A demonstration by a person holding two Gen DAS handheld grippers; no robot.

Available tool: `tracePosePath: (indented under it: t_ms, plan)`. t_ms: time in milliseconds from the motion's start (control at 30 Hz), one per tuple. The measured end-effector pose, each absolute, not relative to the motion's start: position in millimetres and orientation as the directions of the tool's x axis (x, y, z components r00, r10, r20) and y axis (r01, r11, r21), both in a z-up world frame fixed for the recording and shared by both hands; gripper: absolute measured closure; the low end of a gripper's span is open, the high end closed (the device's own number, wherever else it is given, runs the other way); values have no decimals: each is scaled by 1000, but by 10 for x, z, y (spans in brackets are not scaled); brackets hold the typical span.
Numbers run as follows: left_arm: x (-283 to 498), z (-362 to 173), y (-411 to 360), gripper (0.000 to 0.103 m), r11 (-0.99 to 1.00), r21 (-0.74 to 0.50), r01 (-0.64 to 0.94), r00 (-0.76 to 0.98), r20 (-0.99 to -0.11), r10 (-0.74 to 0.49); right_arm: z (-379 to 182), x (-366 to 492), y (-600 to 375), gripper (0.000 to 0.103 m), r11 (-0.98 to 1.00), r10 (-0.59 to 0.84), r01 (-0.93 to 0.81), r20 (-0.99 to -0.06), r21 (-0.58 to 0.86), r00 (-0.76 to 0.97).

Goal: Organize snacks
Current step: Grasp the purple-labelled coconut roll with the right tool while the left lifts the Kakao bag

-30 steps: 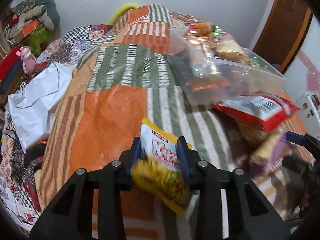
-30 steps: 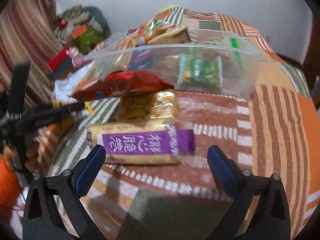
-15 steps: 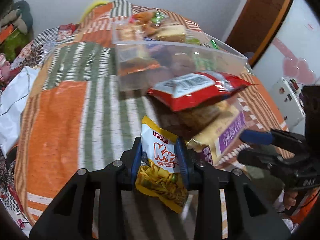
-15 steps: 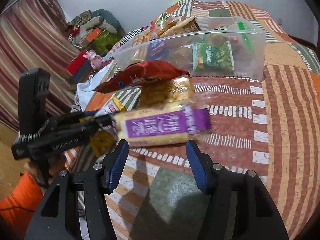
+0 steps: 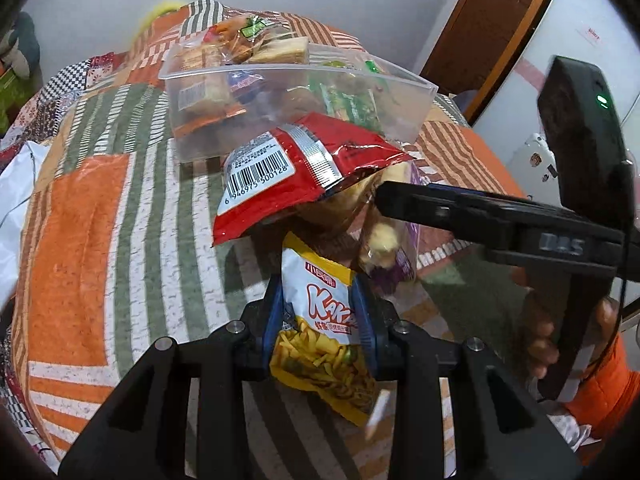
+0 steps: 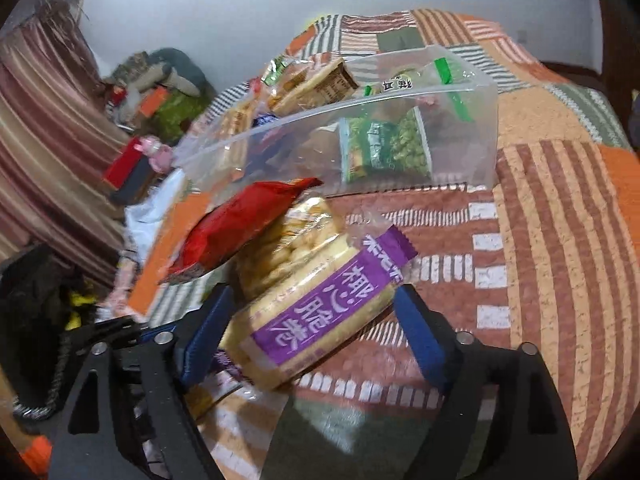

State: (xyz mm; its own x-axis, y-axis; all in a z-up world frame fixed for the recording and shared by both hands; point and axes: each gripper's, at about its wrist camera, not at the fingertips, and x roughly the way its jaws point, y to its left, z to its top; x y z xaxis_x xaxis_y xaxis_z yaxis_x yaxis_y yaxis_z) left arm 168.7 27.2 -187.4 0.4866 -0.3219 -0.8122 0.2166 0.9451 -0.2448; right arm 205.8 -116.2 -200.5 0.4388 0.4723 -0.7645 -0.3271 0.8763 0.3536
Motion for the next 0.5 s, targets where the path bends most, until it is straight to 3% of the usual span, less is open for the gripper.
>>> tracePosePath:
  t_ms: [233, 400, 500]
  plan:
    - [1516, -1830, 419, 69, 965, -171, 196, 517, -819, -250, -2094, 2024, -1039, 23, 885, 405, -402, -810, 233, 423]
    - [1486, -1871, 543, 67, 959, -225, 172, 504, -817, -282, -2028, 1968, -1183, 24, 878, 388, -439, -818, 189, 425]
    - [1484, -1894, 560, 62, 955, -251, 158, 490, -820, -296, -1987, 1977, -1321, 30, 878, 393, -434, -819, 199, 418]
